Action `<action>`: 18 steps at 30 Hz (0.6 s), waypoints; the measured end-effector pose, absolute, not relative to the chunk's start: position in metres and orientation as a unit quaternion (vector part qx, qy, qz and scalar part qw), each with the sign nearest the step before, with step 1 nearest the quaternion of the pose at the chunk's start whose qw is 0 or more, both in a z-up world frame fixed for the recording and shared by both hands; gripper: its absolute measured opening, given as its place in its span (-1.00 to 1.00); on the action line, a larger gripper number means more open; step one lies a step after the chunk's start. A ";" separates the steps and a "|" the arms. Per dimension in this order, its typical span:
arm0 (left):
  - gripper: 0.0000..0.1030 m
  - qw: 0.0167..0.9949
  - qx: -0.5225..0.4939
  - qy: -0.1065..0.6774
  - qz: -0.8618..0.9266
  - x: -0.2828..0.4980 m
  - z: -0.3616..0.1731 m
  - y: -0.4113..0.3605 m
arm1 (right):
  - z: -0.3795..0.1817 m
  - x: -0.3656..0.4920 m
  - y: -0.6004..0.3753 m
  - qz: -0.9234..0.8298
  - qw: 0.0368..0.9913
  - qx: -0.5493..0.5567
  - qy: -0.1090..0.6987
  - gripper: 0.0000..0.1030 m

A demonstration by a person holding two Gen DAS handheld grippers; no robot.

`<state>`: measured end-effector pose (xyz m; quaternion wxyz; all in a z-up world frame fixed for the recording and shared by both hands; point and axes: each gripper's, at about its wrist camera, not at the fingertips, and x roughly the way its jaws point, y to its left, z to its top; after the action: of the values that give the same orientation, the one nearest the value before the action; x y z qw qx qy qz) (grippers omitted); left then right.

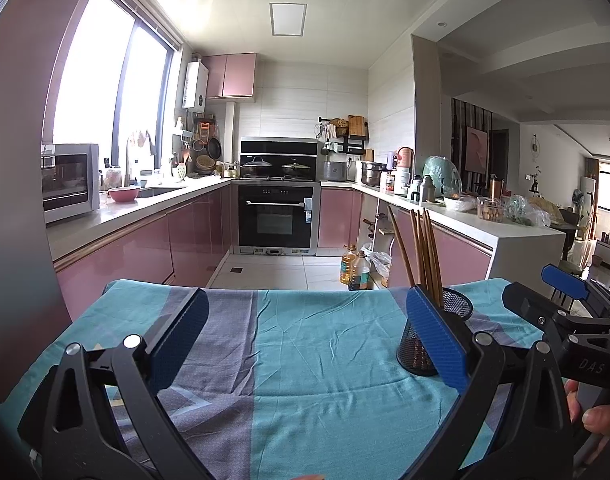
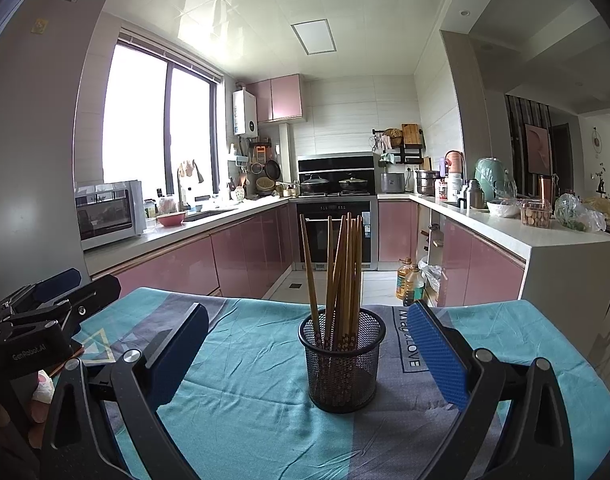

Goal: Organize utensils

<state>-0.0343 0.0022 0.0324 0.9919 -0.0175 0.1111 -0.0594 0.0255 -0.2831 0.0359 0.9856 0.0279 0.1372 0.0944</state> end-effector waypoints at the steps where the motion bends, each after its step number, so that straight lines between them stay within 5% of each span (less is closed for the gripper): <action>1: 0.89 0.992 -0.017 0.111 -0.059 -0.034 0.032 0.002 | 0.036 0.026 -0.283 0.094 0.986 0.028 0.137 0.87; 18: 0.89 0.992 -0.017 0.112 -0.061 -0.033 0.032 0.002 | 0.037 0.025 -0.284 0.095 0.986 0.028 0.137 0.87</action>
<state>-0.0332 0.0018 0.0322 0.9917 -0.0173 0.1125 -0.0606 0.0255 -0.2837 0.0371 0.9857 0.0284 0.1367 0.0946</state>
